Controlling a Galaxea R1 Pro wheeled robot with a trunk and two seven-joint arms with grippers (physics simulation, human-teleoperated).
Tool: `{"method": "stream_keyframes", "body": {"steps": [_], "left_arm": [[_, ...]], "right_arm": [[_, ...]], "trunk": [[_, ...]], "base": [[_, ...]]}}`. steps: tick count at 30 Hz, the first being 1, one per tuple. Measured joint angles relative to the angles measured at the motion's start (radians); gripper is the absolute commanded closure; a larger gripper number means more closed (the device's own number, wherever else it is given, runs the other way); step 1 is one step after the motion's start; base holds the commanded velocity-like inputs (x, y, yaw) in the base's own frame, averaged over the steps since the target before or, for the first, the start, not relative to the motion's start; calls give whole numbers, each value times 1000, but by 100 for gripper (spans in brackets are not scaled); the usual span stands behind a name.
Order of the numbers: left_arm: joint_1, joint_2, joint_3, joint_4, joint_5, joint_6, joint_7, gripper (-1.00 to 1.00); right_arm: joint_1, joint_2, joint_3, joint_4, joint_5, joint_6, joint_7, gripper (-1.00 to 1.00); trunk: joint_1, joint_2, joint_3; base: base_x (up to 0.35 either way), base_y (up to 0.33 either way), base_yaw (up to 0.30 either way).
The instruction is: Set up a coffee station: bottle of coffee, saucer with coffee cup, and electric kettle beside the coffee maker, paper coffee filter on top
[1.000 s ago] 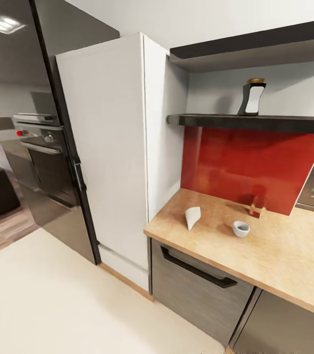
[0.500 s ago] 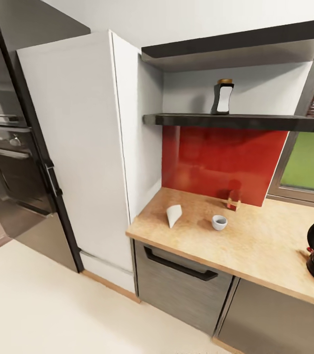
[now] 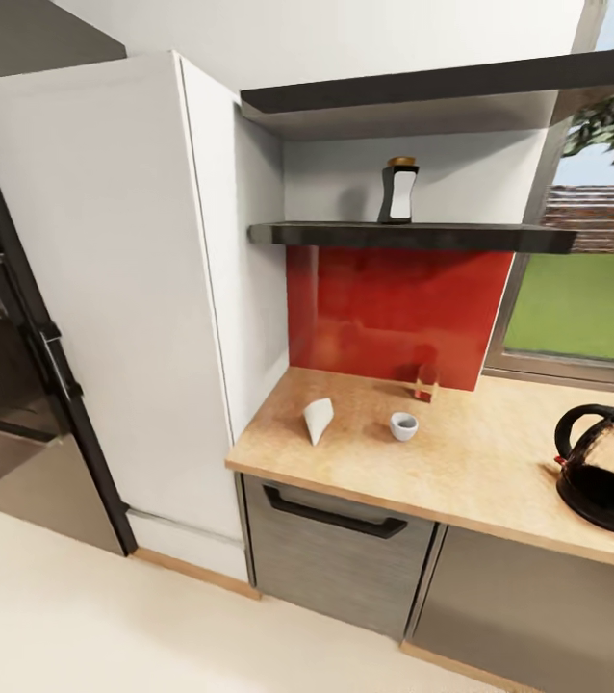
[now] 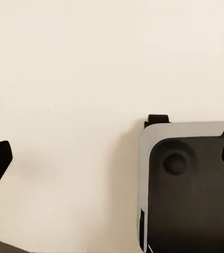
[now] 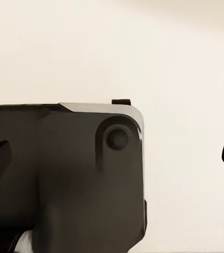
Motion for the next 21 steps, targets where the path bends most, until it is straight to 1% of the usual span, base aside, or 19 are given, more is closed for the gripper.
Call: {"method": "stream_keyframes", "body": {"steps": [1,4,5,7,9,10,12,13,15,17,19,21], "left_arm": [[0,0,-4,0,-5,0,-1,-100],[-4,5,-23,-24,-67,-1,-8,-100],[-5,6,-25,-32,-78,0,-11,-100],[-9,8,-28,-73,-130,0,-35,-100],[-10,10,-29,-97,-160,0,-62,-100],[-11,20,-28,-148,-204,2,-142,-100],[-12,33,-27,-205,-224,4,-234,-100],[-13,50,-24,-255,-230,7,-320,-100],[-17,75,-22,-302,-233,10,-414,-100],[-20,98,-19,-337,-233,13,-512,-100],[-28,113,-17,-368,-234,15,-593,-100],[-44,120,-17,-397,-235,16,-646,-100]], "right_arm": [[0,0,0,0,0,0,0,-100],[0,0,-1,0,0,0,0,-100],[0,0,-1,0,0,0,0,-100],[0,0,-1,-1,0,0,0,-100],[0,0,-1,-1,-1,0,0,-100],[0,0,-2,-2,-1,0,0,-100],[0,0,-6,-3,-4,0,-1,-100],[0,0,-25,-5,-19,0,-2,-100],[0,0,-44,-6,-39,0,0,-100],[0,0,-52,-8,-48,0,1,-100],[0,0,-56,-9,-52,0,2,-100],[0,0,-57,-10,-53,0,2,-100]], "trunk": [[0,0,0],[0,0,0],[0,0,0],[0,0,0],[0,0,0],[0,0,0],[0,0,0],[0,0,0],[0,0,0],[0,0,0],[0,0,0],[0,0,0]], "base": [[0,4,-265],[0,1,-265],[0,1,-265],[0,0,-265],[0,0,-265],[0,0,-265],[0,0,-240],[0,0,-138],[0,0,-72],[0,0,-30],[0,0,-12],[0,0,-5]]}}
